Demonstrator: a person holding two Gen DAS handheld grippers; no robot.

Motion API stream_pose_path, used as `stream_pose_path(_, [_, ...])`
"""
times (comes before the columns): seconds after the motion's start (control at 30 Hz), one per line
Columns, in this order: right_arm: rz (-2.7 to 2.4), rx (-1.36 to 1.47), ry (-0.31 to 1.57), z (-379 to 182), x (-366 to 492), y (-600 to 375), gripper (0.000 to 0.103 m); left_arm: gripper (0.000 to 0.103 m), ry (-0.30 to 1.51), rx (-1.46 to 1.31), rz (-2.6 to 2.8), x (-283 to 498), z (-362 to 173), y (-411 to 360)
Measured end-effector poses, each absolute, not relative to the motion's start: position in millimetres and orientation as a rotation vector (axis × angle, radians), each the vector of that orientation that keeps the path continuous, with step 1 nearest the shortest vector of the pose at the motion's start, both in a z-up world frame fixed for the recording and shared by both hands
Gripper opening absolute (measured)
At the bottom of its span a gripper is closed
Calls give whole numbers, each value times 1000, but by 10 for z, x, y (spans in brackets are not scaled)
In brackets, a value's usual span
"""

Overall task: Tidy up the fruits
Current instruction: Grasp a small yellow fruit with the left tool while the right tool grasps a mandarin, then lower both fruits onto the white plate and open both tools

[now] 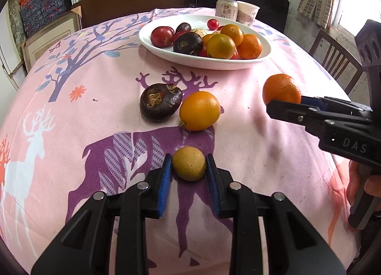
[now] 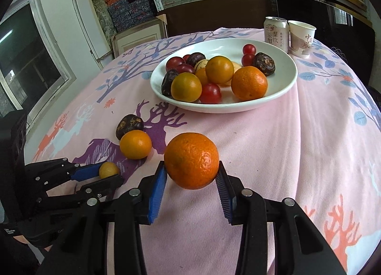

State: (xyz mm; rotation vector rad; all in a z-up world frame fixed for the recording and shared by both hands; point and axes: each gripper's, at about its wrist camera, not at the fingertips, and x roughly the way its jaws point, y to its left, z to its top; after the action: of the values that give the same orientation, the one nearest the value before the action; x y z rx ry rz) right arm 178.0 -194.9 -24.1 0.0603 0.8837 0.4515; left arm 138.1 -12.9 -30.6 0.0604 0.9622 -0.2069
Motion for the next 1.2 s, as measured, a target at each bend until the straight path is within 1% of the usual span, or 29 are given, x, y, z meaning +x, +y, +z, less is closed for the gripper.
stream_pose_path(0.3, [469,111,807,24,1736,-2224,42,28,833,81,-220,1397,300,-112])
stream_pose_path(0.47, [458,103,745,250,1857,-2330,42,28,788,57,-232,1722,581,-235])
stream_pose_path(0.57, [433,90,708,345,2021,-2337,42,28,791,17,-223,2051,593,-309])
stream_pose_path(0.73, [415,104,708,322,2355,-2305,42,28,841,-4,-143,2588,416,-418])
stream_pose_path(0.97, [377,156,727,202,2858,-2313,44,28,850,-57,-126,2972,296,-483])
stream_pose_path(1.0, [371,173,730,179,2918,-2323,44,41,846,-73,-120,2997,288,-479])
stream_pose_path(1.03, [365,194,730,159,2973,-2339,47,49,842,-89,-107,3011,286,-470])
stream_pose_path(1.07, [364,216,724,149,3010,-2360,56,62,830,-102,-84,3004,290,-458])
stream_pose_path(1.1, [355,230,714,146,3022,-2379,60,63,813,-104,-67,2995,298,-447])
stream_pose_path(1.2, [349,234,712,140,3011,-2401,60,64,820,-102,-73,2992,310,-427])
